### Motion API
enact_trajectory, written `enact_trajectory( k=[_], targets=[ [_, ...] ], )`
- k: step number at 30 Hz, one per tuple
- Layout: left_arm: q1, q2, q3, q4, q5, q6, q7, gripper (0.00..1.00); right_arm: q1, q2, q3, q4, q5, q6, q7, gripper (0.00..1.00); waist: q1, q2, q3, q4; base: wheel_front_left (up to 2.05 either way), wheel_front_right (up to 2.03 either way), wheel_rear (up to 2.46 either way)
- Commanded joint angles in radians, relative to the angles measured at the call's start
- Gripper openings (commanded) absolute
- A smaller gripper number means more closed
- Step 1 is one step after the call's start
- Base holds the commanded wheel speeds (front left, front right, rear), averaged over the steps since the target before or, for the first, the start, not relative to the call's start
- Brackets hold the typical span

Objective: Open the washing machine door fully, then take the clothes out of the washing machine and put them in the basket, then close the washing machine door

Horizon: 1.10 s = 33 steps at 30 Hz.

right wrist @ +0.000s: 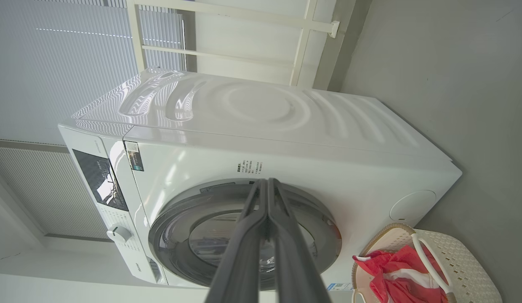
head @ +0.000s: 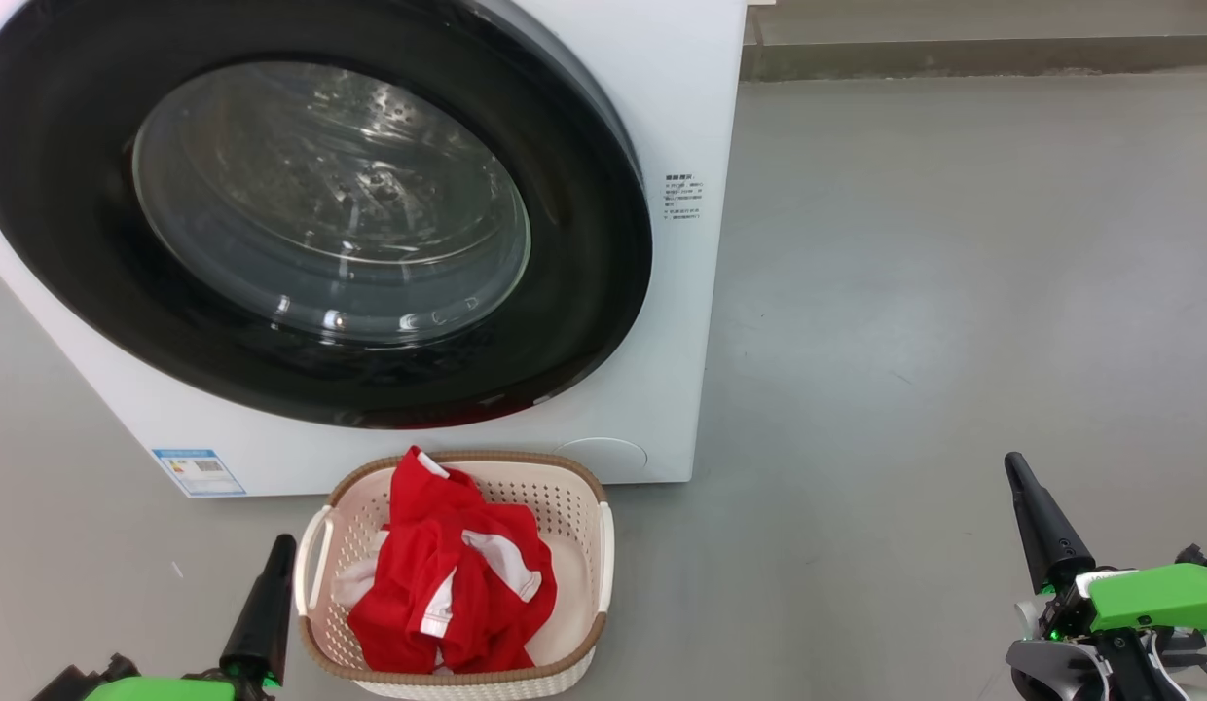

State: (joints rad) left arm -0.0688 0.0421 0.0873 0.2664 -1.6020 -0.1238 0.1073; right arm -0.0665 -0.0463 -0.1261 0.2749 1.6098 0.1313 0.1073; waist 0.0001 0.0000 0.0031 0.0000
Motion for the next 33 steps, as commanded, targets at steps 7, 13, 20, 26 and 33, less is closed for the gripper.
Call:
enact_trajectory(
  k=[7, 13, 20, 26, 33],
  targets=[
    [-0.039, 0.008, 0.026, -0.022, -0.007, -0.007, 0.006, 0.00, -0.041, -0.005, 0.013, -0.030, -0.001, -0.001, 0.005, 0.00, 0.0000, 0.0000, 0.000, 0.000, 0.00, 0.00, 0.00],
    [-0.039, 0.008, 0.026, -0.022, -0.007, -0.007, 0.006, 0.00, -0.041, -0.005, 0.013, -0.030, -0.001, -0.001, 0.005, 0.00, 0.0000, 0.0000, 0.000, 0.000, 0.00, 0.00, 0.00],
    [-0.039, 0.008, 0.026, -0.022, -0.007, -0.007, 0.006, 0.00, -0.041, -0.005, 0.013, -0.030, -0.001, -0.001, 0.006, 0.00, 0.0000, 0.0000, 0.000, 0.000, 0.00, 0.00, 0.00],
    [-0.039, 0.008, 0.026, -0.022, -0.007, -0.007, 0.006, 0.00, -0.041, -0.005, 0.012, -0.030, -0.001, -0.001, 0.006, 0.00, 0.0000, 0.0000, 0.000, 0.000, 0.00, 0.00, 0.00],
    [-0.039, 0.008, 0.026, -0.022, -0.007, -0.007, 0.006, 0.00, -0.041, -0.005, 0.012, -0.030, -0.001, -0.001, 0.006, 0.00, 0.0000, 0.0000, 0.000, 0.000, 0.00, 0.00, 0.00]
  ],
)
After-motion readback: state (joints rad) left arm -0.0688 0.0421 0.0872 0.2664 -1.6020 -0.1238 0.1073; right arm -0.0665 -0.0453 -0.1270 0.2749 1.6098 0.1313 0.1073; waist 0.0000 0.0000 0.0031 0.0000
